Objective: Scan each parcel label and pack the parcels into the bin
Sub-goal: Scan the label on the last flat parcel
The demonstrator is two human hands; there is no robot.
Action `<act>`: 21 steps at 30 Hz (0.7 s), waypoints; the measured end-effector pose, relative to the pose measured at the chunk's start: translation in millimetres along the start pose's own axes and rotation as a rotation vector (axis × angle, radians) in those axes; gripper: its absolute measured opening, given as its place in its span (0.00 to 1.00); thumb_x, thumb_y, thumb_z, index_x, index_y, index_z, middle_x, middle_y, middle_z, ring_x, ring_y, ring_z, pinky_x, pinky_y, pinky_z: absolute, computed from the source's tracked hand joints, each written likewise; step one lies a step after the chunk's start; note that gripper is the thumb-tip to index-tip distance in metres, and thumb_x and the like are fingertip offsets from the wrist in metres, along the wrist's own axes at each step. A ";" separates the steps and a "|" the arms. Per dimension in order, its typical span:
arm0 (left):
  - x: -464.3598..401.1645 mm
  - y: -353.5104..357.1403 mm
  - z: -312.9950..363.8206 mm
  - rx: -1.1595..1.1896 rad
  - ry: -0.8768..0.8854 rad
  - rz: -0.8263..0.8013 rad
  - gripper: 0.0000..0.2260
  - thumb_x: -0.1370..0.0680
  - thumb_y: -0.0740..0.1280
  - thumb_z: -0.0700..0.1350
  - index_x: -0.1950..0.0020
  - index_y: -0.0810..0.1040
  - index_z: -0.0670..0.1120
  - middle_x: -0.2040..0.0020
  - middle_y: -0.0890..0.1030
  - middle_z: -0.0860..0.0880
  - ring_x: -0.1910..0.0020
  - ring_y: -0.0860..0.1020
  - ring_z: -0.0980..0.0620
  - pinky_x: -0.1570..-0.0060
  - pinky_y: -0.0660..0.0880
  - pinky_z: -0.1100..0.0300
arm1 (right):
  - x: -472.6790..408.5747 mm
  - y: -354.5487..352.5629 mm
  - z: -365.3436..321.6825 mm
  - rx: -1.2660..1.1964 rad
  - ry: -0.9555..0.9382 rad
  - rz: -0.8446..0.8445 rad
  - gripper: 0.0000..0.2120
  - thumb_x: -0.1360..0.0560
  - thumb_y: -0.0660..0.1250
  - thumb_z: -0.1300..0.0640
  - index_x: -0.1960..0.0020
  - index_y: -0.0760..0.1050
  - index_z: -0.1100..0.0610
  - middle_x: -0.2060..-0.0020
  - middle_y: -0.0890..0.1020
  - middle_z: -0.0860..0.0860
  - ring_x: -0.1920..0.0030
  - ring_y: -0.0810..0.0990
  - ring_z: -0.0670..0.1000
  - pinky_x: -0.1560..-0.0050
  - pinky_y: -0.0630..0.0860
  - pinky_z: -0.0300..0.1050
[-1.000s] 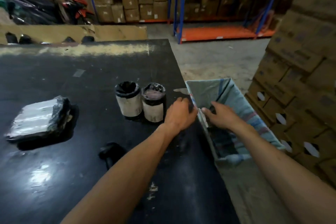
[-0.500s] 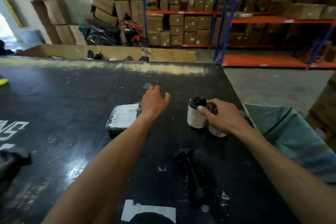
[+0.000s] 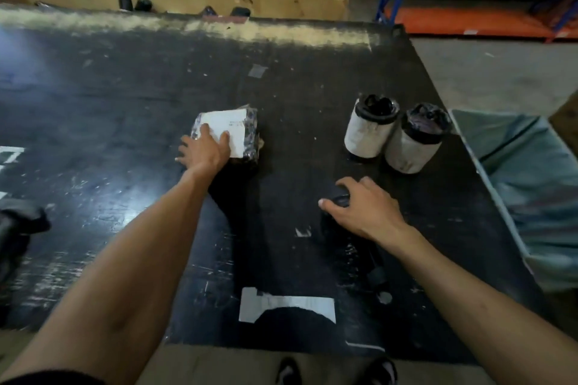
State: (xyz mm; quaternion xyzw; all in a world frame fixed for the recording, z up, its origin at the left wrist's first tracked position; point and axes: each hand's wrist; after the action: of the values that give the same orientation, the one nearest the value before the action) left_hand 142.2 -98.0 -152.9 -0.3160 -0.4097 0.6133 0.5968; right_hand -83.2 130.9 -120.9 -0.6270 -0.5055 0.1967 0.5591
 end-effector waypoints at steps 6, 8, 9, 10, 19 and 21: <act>-33.4 -7.2 -11.1 0.032 0.049 -0.145 0.38 0.24 0.62 0.69 0.19 0.56 0.53 0.28 0.70 0.34 0.29 0.67 0.31 0.30 0.66 0.43 | 3.9 14.0 4.3 -0.393 0.194 0.040 0.40 0.33 0.70 0.30 0.25 0.66 0.44 0.30 0.73 0.54 0.32 0.76 0.59 0.45 0.73 0.50; -34.8 -13.3 -9.4 0.121 0.046 -0.194 0.42 0.26 0.66 0.69 0.18 0.54 0.54 0.25 0.69 0.38 0.27 0.66 0.34 0.28 0.65 0.45 | 10.5 15.6 2.6 -0.581 0.267 0.050 0.41 0.37 0.72 0.31 0.28 0.68 0.45 0.38 0.80 0.51 0.45 0.86 0.55 0.53 0.83 0.49; -32.4 -16.1 -8.2 0.172 0.040 -0.204 0.44 0.27 0.68 0.69 0.18 0.53 0.55 0.24 0.68 0.40 0.26 0.65 0.34 0.27 0.63 0.45 | 13.4 16.7 2.3 -0.664 0.304 0.048 0.40 0.38 0.73 0.31 0.30 0.68 0.45 0.45 0.82 0.50 0.56 0.89 0.53 0.60 0.86 0.51; -28.8 -18.5 -6.5 0.221 0.033 -0.206 0.45 0.28 0.70 0.68 0.18 0.52 0.56 0.24 0.67 0.41 0.26 0.64 0.35 0.26 0.62 0.46 | 15.2 18.0 1.5 -0.728 0.334 0.039 0.39 0.39 0.74 0.32 0.32 0.69 0.45 0.50 0.84 0.49 0.65 0.88 0.51 0.66 0.86 0.50; 6.3 -9.4 -7.2 0.953 -0.084 -0.171 0.21 0.33 0.81 0.39 0.42 0.85 0.52 0.39 0.81 0.42 0.45 0.83 0.44 0.41 0.80 0.49 | 10.5 6.7 -26.6 -1.001 0.223 -0.078 0.24 0.32 0.75 0.37 0.43 0.76 0.47 0.67 0.84 0.53 0.74 0.78 0.53 0.73 0.75 0.44; 17.5 -8.8 -13.8 0.961 -0.059 -0.143 0.23 0.36 0.83 0.42 0.42 0.85 0.52 0.42 0.83 0.44 0.49 0.84 0.49 0.44 0.81 0.51 | 9.7 -2.7 -39.7 -1.045 0.139 -0.078 0.25 0.33 0.76 0.37 0.41 0.76 0.46 0.66 0.84 0.53 0.73 0.79 0.53 0.73 0.75 0.44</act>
State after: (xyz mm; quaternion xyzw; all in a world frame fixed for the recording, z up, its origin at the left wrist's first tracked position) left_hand 156.9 -79.3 -149.8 0.0416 -0.1175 0.6991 0.7040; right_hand -48.1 118.9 -103.5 -0.8144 -0.5208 -0.1448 0.2110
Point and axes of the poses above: each hand's wrist, its own x-axis away from the middle knuckle, its own y-axis out of the palm, z = x × y
